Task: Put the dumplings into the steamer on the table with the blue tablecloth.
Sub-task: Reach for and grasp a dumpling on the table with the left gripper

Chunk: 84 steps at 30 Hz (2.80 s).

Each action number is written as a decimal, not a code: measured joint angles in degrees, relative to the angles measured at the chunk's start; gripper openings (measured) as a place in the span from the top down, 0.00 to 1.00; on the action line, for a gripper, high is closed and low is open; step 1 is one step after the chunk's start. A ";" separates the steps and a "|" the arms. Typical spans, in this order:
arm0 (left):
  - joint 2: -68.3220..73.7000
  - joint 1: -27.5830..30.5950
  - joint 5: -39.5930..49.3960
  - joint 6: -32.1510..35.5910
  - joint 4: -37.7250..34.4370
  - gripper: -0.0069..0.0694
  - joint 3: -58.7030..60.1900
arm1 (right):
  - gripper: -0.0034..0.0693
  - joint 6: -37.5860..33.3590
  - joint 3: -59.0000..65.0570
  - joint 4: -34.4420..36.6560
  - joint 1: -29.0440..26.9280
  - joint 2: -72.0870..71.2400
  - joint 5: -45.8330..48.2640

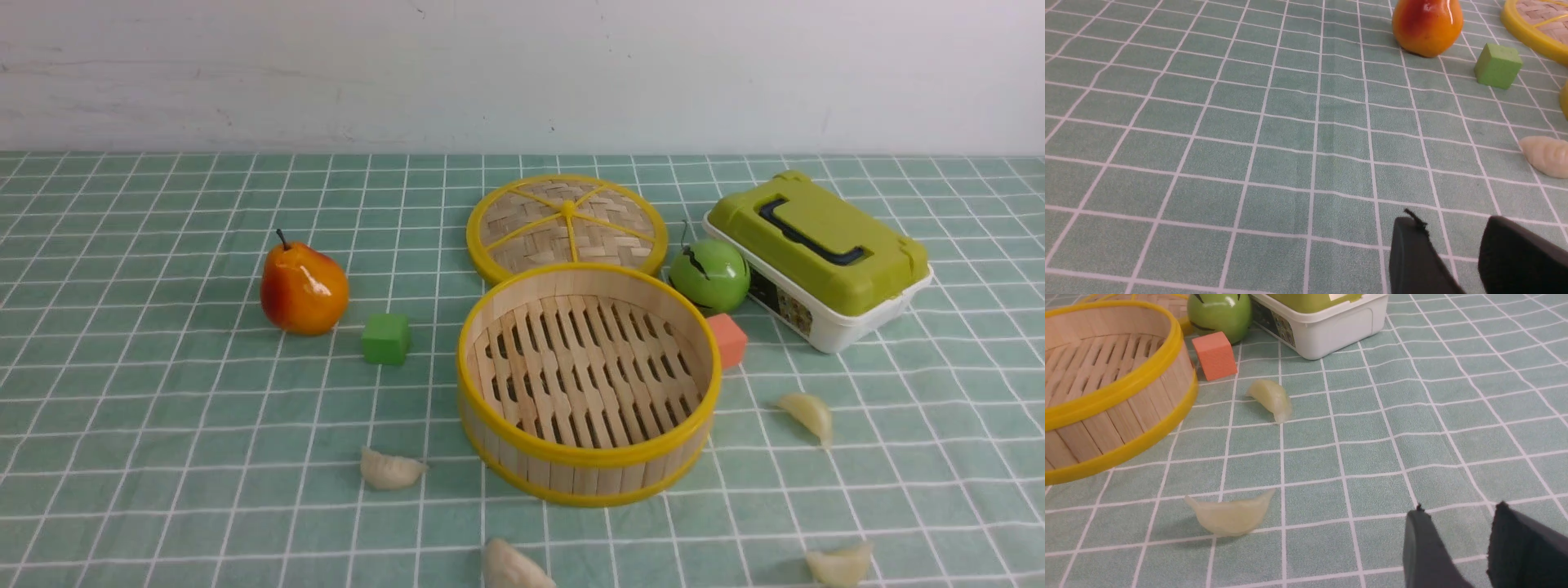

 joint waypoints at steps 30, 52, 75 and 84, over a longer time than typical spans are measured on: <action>0.00 0.00 0.00 0.00 0.00 0.60 0.00 | 0.62 0.00 0.00 -0.25 0.00 0.00 0.00; 0.00 0.00 -2.26 -5.96 -7.80 0.60 0.00 | 0.62 1.52 0.00 6.42 0.00 0.00 0.00; 0.98 0.00 7.48 -2.95 -52.61 0.67 -14.35 | 0.65 -9.09 -4.44 43.07 -0.10 0.00 1.50; 27.86 -0.83 32.14 4.87 -23.30 0.93 -39.91 | 0.98 -23.46 -23.55 33.68 -0.10 23.08 7.71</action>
